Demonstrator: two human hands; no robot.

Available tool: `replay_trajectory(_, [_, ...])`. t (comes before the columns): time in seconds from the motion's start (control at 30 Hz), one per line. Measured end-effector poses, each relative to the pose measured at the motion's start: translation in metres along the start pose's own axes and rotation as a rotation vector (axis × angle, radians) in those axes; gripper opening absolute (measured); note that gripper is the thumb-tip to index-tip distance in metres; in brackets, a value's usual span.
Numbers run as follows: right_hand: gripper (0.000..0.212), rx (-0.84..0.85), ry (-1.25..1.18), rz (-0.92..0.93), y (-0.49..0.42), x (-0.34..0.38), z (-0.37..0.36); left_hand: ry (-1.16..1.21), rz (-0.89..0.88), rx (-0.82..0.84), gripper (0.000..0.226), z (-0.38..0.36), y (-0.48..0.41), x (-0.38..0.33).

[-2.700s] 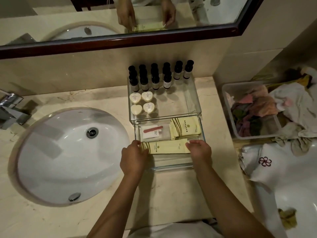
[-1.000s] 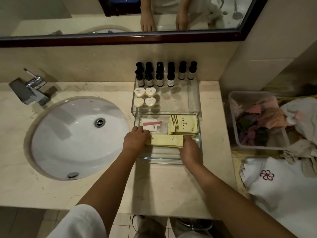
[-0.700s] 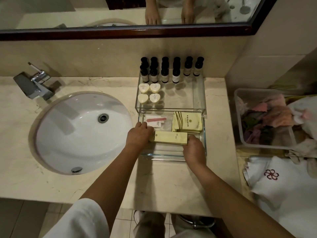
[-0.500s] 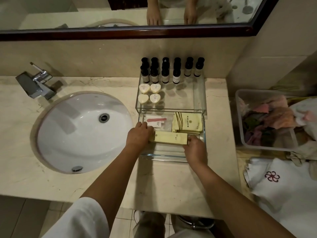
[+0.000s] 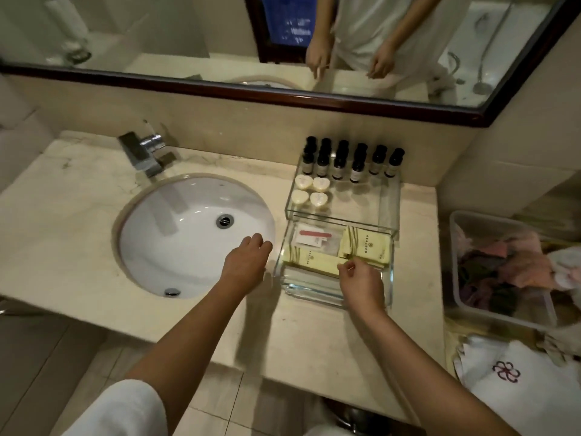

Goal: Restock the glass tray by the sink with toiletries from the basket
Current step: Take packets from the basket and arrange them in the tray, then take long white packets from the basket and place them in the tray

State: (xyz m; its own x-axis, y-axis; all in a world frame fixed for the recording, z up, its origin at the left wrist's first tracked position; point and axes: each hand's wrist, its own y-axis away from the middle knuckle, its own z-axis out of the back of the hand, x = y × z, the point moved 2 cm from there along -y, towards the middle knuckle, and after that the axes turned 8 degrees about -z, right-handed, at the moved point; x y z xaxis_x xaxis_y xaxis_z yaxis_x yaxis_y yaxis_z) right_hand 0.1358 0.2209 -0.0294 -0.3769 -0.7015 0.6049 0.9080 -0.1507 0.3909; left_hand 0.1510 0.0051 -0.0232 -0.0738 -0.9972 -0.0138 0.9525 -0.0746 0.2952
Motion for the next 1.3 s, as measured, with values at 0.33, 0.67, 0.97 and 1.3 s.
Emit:
replay_trajectory(0.33, [0.025, 0.542, 0.433, 0.6, 0.17, 0.14, -0.12, 0.293, 0.549, 0.076, 0.055, -0.019, 0.273, 0.11])
replay_trajectory(0.67, [0.024, 0.922, 0.759, 1.287, 0.505, 0.174, -0.284, 0.586, 1.303, 0.058, 0.048, -0.143, 0.663, 0.097])
replay_trajectory(0.97, [0.02, 1.253, 1.064, 1.668, 0.708, 0.082, -0.368, 1.008, 1.811, -0.003, 0.042, -0.231, 0.815, -0.014])
replay_trajectory(1.3, [0.023, 1.37, 1.295, 1.812, 0.801, 0.088, -0.484, 1.334, 2.037, -0.044, 0.039, -0.285, 0.877, 0.028])
